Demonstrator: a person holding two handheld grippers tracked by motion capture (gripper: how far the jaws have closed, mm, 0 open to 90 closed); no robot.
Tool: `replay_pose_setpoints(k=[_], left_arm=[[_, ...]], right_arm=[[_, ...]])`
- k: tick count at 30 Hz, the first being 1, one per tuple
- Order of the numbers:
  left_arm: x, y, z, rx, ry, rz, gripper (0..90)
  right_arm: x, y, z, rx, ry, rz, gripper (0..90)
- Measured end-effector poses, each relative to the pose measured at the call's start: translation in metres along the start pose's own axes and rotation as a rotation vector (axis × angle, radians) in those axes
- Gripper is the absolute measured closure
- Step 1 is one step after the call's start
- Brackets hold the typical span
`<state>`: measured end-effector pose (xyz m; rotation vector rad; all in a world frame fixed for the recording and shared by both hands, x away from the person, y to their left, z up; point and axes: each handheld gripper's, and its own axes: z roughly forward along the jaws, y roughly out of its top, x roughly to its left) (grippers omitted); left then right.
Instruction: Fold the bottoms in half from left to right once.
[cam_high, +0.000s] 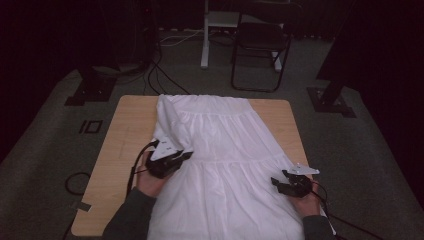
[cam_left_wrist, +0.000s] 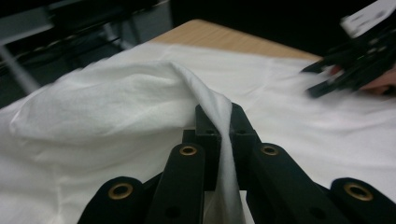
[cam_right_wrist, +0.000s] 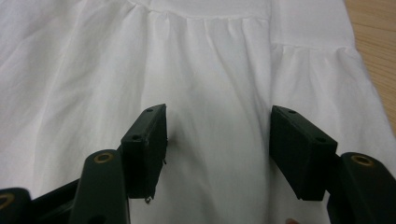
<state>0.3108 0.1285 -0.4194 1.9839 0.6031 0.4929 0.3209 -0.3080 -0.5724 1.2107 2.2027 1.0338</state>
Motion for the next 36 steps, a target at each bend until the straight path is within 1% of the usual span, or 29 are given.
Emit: replay_pose_setpoints(k=[4,6,7,9,11,13,14,15,16,17,18,19,20,21,22,23,24,25,26,27,28,31,32,33,34,35,36], left_arm=[[-0.020,0.022,0.029,-0.041,-0.110,0.014,86.8],[-0.032,0.030,0.044,-0.042,-0.153,0.024,86.8],[-0.037,0.032,0.052,-0.034,-0.171,0.031,86.8],[-0.046,0.032,0.069,-0.010,-0.197,0.034,86.8],[-0.051,0.028,0.084,0.016,-0.222,0.028,86.7],[-0.053,0.021,0.096,0.033,-0.239,0.008,86.4],[-0.053,0.017,0.100,0.037,-0.247,-0.010,85.1],[-0.052,0.013,0.104,0.043,-0.260,-0.029,80.3],[-0.051,0.010,0.106,0.049,-0.256,-0.043,71.9],[-0.049,0.006,0.106,0.048,-0.230,-0.050,64.9],[-0.046,0.003,0.104,0.041,-0.212,-0.059,59.0],[-0.041,0.000,0.100,0.035,-0.204,-0.076,59.0],[-0.036,-0.002,0.095,0.027,-0.191,-0.094,55.8],[-0.030,-0.005,0.089,0.017,-0.183,-0.105,55.8],[-0.025,-0.007,0.083,0.007,-0.173,-0.120,54.6],[-0.021,-0.010,0.077,0.003,-0.158,-0.127,54.2],[-0.017,-0.013,0.070,0.006,-0.131,-0.125,53.5],[-0.014,-0.016,0.064,0.015,-0.100,-0.121,52.7],[-0.010,-0.020,0.057,0.024,-0.072,-0.115,52.3],[-0.007,-0.025,0.050,0.034,-0.042,-0.107,52.3],[-0.004,-0.031,0.043,0.044,-0.015,-0.102,51.9],[0.006,-0.051,0.024,0.076,0.054,-0.107,50.8],[0.009,-0.057,0.019,0.091,0.078,-0.111,50.7],[0.015,-0.071,0.010,0.121,0.116,-0.123,50.3],[0.015,-0.071,0.010,0.121,0.116,-0.123,50.2],[0.021,-0.084,0.003,0.137,0.138,-0.146,50.2],[0.021,-0.084,0.003,0.137,0.138,-0.146,50.2]], right_arm=[[0.000,0.000,0.000,0.001,0.000,0.003,37.7],[0.000,0.000,0.000,0.002,0.000,0.002,37.7],[0.000,0.000,0.000,0.001,0.000,0.003,37.7],[0.000,0.000,0.000,0.001,0.000,0.003,37.7],[0.000,0.000,0.000,0.001,0.001,0.003,37.7],[0.000,0.000,0.000,0.003,0.001,0.005,36.9],[0.000,0.000,0.000,0.003,0.000,0.008,36.4],[-0.001,0.000,0.000,0.003,-0.001,0.009,36.2],[0.000,0.000,0.000,0.004,-0.001,0.012,36.2],[0.000,0.001,0.000,0.003,-0.001,0.013,36.4],[0.000,0.002,0.000,0.009,-0.007,0.029,40.3],[0.000,0.002,0.000,0.009,-0.007,0.029,40.3],[0.002,0.006,-0.003,0.005,-0.008,0.042,41.0],[0.002,0.006,-0.003,0.005,-0.008,0.042,41.0],[0.004,0.010,-0.006,-0.007,-0.010,0.043,41.5],[0.007,0.014,-0.009,-0.023,-0.011,0.047,41.9],[0.010,0.018,-0.012,-0.032,-0.011,0.046,41.9],[0.014,0.023,-0.015,-0.038,-0.016,0.039,42.0],[0.023,0.033,-0.020,-0.034,-0.017,0.015,43.1],[0.023,0.033,-0.020,-0.034,-0.017,0.015,43.1],[0.028,0.038,-0.022,-0.034,-0.020,0.003,43.9],[0.041,0.051,-0.025,-0.041,0.005,-0.015,46.0],[0.045,0.056,-0.025,-0.035,0.012,-0.024,46.3],[0.054,0.066,-0.023,-0.028,0.013,-0.055,47.1],[0.054,0.066,-0.023,-0.028,0.013,-0.055,47.1],[0.061,0.076,-0.020,-0.027,0.026,-0.065,48.7],[0.064,0.081,-0.018,-0.027,0.027,-0.068,49.8]])
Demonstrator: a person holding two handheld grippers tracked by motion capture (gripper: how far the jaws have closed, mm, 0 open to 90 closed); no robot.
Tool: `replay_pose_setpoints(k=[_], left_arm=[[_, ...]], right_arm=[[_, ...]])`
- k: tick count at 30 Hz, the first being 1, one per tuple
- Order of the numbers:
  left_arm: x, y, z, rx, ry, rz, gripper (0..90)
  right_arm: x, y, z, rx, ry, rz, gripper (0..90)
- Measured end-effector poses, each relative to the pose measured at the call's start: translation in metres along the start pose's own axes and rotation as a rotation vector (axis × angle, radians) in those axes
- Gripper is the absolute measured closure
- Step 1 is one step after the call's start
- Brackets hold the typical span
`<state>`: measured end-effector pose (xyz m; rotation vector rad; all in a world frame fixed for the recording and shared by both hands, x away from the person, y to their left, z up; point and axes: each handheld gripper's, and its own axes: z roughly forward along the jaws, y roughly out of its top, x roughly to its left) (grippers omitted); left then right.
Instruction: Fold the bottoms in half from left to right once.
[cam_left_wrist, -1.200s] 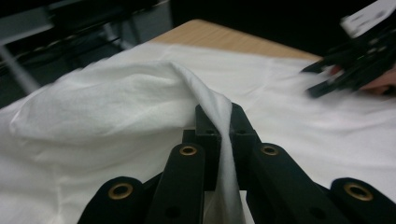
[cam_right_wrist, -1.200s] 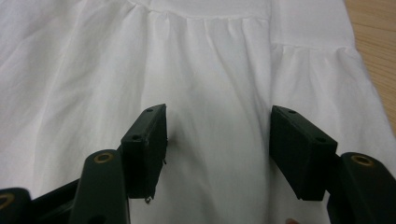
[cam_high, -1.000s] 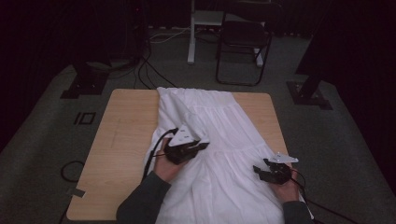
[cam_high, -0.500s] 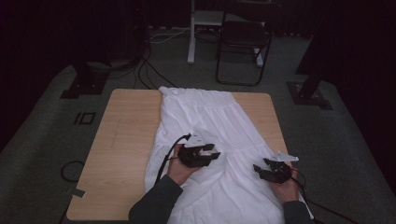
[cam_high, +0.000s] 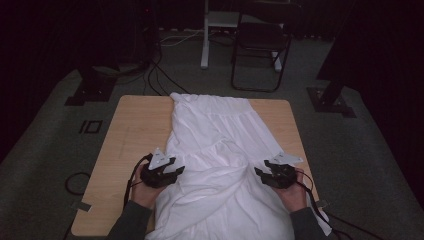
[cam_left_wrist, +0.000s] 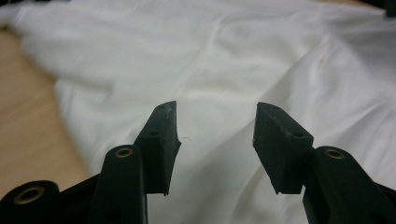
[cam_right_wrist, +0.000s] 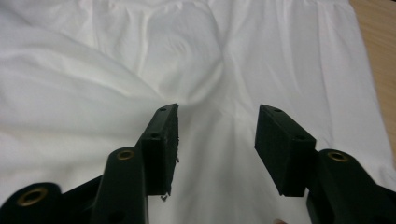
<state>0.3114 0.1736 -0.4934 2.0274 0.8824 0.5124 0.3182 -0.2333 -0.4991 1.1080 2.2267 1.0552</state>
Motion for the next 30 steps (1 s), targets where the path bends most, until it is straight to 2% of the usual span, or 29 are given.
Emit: replay_pose_setpoints(k=[5,11,12,13,15,16,17,18,22,23,24,25,26,27,28,29,30], left_arm=[[0.014,-0.026,-0.008,0.026,0.045,-0.049,50.2],[0.021,-0.044,-0.012,0.042,0.070,-0.082,49.6],[0.022,-0.046,-0.012,0.039,0.072,-0.089,49.6],[0.023,-0.048,-0.011,0.044,0.073,-0.097,49.6],[0.023,-0.049,-0.011,0.046,0.073,-0.099,49.6],[0.023,-0.049,-0.010,0.048,0.075,-0.097,49.5],[0.022,-0.050,-0.010,0.046,0.076,-0.096,49.5],[0.021,-0.050,-0.010,0.044,0.074,-0.094,49.5],[0.021,-0.050,-0.009,0.047,0.072,-0.091,49.2],[0.021,-0.050,-0.009,0.048,0.071,-0.092,49.2],[0.021,-0.050,-0.008,0.047,0.070,-0.093,49.2],[0.021,-0.051,-0.008,0.046,0.068,-0.096,49.2],[0.021,-0.052,-0.008,0.046,0.066,-0.099,49.1],[0.021,-0.052,-0.008,0.046,0.068,-0.097,49.1],[0.021,-0.053,-0.008,0.048,0.069,-0.098,49.1],[0.022,-0.053,-0.009,0.047,0.069,-0.099,49.0],[0.022,-0.053,-0.009,0.046,0.069,-0.100,49.0]], right_arm=[[0.010,0.016,0.014,0.005,0.011,0.015,52.7],[0.020,0.027,0.040,0.012,0.028,0.026,49.8],[0.023,0.029,0.041,-0.001,0.047,0.012,49.8],[0.032,0.033,0.042,-0.013,0.082,-0.014,51.0],[0.036,0.035,0.043,-0.013,0.091,-0.028,51.4],[0.042,0.039,0.046,-0.017,0.138,-0.043,50.8],[0.045,0.040,0.049,-0.016,0.158,-0.049,48.7],[0.045,0.040,0.049,-0.016,0.158,-0.049,48.7],[0.054,0.039,0.063,0.026,0.201,-0.095,41.2],[0.056,0.036,0.072,0.053,0.229,-0.098,40.6],[0.056,0.036,0.072,0.053,0.229,-0.098,40.6],[0.057,0.035,0.076,0.073,0.240,-0.102,43.2],[0.057,0.030,0.081,0.119,0.290,-0.105,63.7],[0.057,0.030,0.081,0.119,0.290,-0.105,63.7],[0.058,0.028,0.080,0.127,0.315,-0.114,74.4],[0.058,0.026,0.077,0.133,0.313,-0.123,83.3],[0.059,0.024,0.072,0.130,0.303,-0.131,87.9]])
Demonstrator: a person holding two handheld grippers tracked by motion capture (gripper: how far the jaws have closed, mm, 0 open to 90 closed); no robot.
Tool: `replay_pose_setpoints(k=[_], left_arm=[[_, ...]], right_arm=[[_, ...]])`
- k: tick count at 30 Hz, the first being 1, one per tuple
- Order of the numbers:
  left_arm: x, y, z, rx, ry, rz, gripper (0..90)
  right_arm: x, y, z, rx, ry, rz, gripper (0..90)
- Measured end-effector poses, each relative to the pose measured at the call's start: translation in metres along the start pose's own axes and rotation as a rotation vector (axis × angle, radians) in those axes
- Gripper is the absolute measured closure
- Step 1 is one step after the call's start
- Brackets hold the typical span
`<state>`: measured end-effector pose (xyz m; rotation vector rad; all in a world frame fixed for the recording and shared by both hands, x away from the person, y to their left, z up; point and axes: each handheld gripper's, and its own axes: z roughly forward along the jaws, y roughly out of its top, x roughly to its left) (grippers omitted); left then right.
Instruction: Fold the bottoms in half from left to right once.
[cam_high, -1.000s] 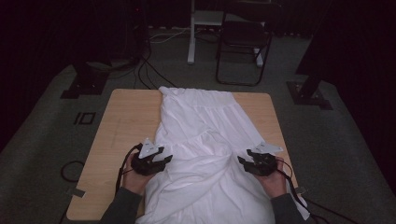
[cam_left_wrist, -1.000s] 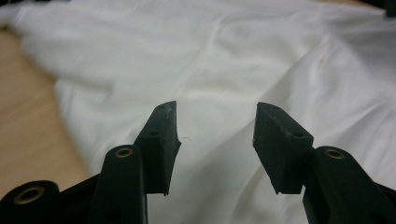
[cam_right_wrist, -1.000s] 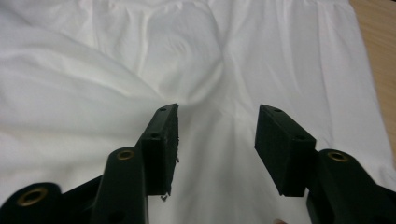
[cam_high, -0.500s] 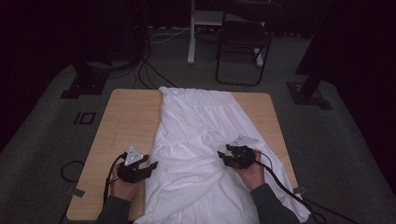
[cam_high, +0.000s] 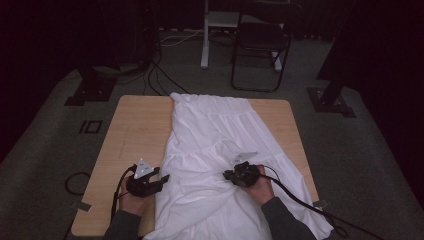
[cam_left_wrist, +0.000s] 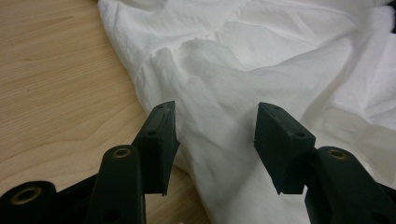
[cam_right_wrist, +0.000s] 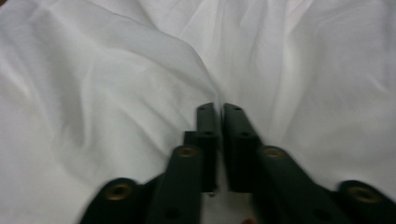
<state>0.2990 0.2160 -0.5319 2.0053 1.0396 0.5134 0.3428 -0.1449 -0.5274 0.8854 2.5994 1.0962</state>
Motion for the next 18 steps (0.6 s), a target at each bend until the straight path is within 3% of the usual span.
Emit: replay_pose_setpoints(k=[1,2,4,7,11,15,17,18], left_arm=[[0.000,0.000,-0.001,-0.003,0.004,-0.007,49.0],[0.000,0.000,-0.001,-0.003,0.004,-0.007,49.0],[0.001,0.000,-0.002,-0.004,0.004,-0.006,49.0],[0.000,0.000,-0.003,-0.010,0.004,-0.005,49.0],[-0.002,0.001,-0.001,-0.002,0.002,0.002,48.9],[-0.003,0.001,0.001,0.004,0.005,0.008,48.8],[-0.004,0.001,0.002,0.008,0.005,0.010,48.6],[-0.004,0.001,0.002,0.010,0.003,0.011,48.5]], right_arm=[[0.003,-0.006,-0.016,-0.028,-0.005,-0.013,88.8],[0.003,-0.006,-0.016,-0.028,-0.005,-0.013,88.8],[0.006,-0.013,-0.037,-0.064,-0.026,-0.018,88.8],[0.006,-0.026,-0.075,-0.142,-0.050,0.001,88.7],[-0.006,-0.056,-0.132,-0.241,-0.140,0.054,89.1],[-0.019,-0.077,-0.148,-0.236,-0.188,0.102,88.9],[-0.026,-0.090,-0.144,-0.176,-0.232,0.124,89.2],[-0.029,-0.095,-0.139,-0.154,-0.229,0.141,89.1]])
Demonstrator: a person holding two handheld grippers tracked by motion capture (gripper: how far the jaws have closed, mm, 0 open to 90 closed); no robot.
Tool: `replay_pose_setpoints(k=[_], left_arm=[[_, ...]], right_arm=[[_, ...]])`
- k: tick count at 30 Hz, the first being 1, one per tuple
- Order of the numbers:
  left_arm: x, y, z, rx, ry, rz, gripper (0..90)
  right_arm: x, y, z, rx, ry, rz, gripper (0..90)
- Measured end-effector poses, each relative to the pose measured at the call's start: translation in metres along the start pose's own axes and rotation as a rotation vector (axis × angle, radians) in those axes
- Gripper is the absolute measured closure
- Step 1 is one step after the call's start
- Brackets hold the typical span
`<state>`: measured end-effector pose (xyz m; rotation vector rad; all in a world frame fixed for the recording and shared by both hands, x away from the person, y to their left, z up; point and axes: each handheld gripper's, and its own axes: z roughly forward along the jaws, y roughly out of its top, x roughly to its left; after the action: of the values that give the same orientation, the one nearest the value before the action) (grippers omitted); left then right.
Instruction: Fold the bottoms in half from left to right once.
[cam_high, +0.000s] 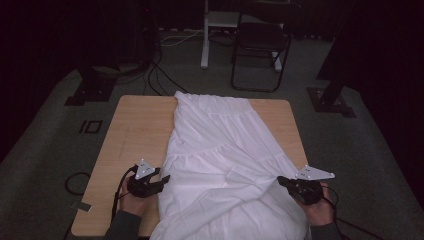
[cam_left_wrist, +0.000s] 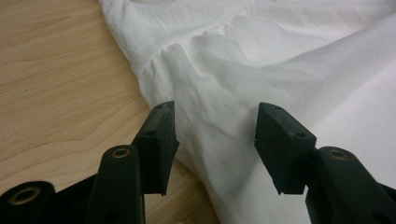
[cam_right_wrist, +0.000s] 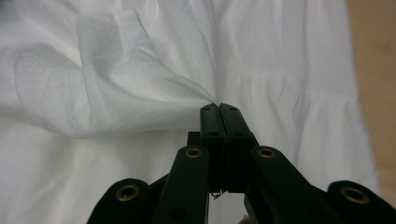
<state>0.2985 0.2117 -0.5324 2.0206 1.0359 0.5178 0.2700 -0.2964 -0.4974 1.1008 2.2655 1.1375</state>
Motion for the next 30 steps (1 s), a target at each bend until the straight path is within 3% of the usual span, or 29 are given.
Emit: replay_pose_setpoints(k=[2,3,6,7,12,17,21,24,25,26,30], left_arm=[[-0.001,0.000,0.001,0.002,0.002,0.000,48.5],[-0.001,0.000,0.001,0.004,0.002,0.004,48.5],[-0.001,0.000,0.002,0.006,0.005,0.008,48.4],[-0.001,0.000,0.002,0.007,0.005,0.009,48.4],[-0.001,-0.001,0.003,0.008,0.008,0.012,48.4],[-0.001,-0.002,0.003,0.012,0.009,0.008,48.3],[-0.001,-0.003,0.004,0.013,0.007,0.006,48.3],[-0.002,-0.004,0.006,0.023,0.000,0.007,48.2],[-0.002,-0.005,0.006,0.026,-0.003,0.003,47.9],[-0.002,-0.005,0.007,0.034,-0.004,0.001,47.9],[-0.005,-0.009,0.015,0.084,-0.012,-0.006,47.9]], right_arm=[[-0.003,-0.009,0.011,0.037,0.016,0.019,86.0],[-0.004,-0.012,0.021,0.049,0.005,0.048,77.3],[-0.004,-0.010,0.027,0.041,0.011,0.070,72.4],[-0.004,-0.005,0.032,0.036,0.005,0.083,64.4],[-0.003,0.006,0.045,0.035,-0.005,0.098,56.2],[-0.003,0.012,0.063,0.044,0.021,0.141,48.3],[0.002,0.015,0.079,0.083,0.018,0.131,40.3],[0.005,0.014,0.087,0.118,0.030,0.114,46.8],[0.007,0.013,0.090,0.143,0.058,0.113,61.5],[0.007,0.013,0.090,0.143,0.058,0.113,61.5],[0.010,0.014,0.084,0.138,0.078,0.102,88.6]])
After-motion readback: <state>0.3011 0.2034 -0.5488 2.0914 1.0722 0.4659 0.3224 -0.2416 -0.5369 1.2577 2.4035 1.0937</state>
